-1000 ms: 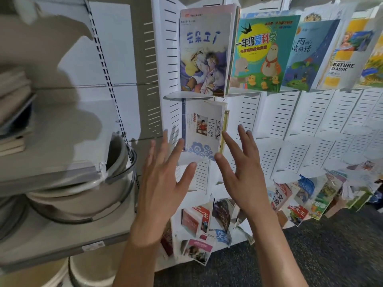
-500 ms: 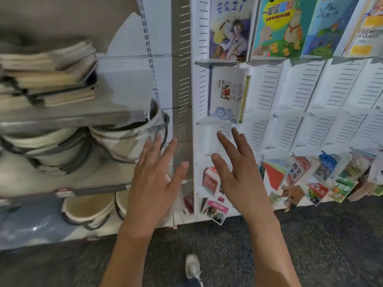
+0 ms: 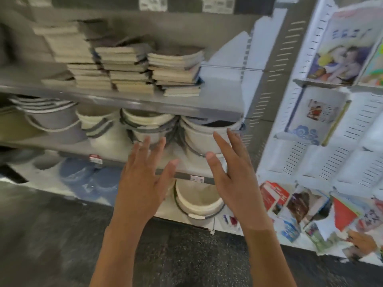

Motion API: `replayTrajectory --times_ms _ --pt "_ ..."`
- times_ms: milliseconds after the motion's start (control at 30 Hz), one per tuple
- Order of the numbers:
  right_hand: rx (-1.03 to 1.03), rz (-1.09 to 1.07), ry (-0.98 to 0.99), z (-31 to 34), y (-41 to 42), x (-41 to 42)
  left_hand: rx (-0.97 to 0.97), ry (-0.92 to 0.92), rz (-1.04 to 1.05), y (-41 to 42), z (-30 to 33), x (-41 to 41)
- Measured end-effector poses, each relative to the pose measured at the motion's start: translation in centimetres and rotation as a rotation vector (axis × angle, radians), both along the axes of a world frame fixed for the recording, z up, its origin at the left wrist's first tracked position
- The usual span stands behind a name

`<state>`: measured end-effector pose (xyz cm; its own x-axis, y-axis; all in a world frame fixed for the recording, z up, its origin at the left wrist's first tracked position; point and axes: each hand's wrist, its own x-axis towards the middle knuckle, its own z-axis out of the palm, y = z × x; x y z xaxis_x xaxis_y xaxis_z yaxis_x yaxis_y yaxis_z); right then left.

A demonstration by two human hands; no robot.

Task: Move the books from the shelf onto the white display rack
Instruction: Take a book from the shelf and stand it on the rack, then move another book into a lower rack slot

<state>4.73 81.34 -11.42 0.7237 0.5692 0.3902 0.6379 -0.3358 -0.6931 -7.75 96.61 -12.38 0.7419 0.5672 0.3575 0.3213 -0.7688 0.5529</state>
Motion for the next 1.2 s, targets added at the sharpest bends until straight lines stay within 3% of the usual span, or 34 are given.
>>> replayTrajectory --times_ms 267,600,1200 --pt "0.045 0.042 -0.034 0.3 16.2 -7.8 -0.077 -0.117 0.064 15.2 0.4 -8.9" --pt "-0.024 0.064 0.023 -0.7 31.0 -14.1 -0.151 -0.091 0.105 28.3 -0.6 -15.9" --pt "0.014 0.200 0.060 1.2 52.4 -6.0 -0.122 -0.133 0.193 48.3 1.6 -6.7"
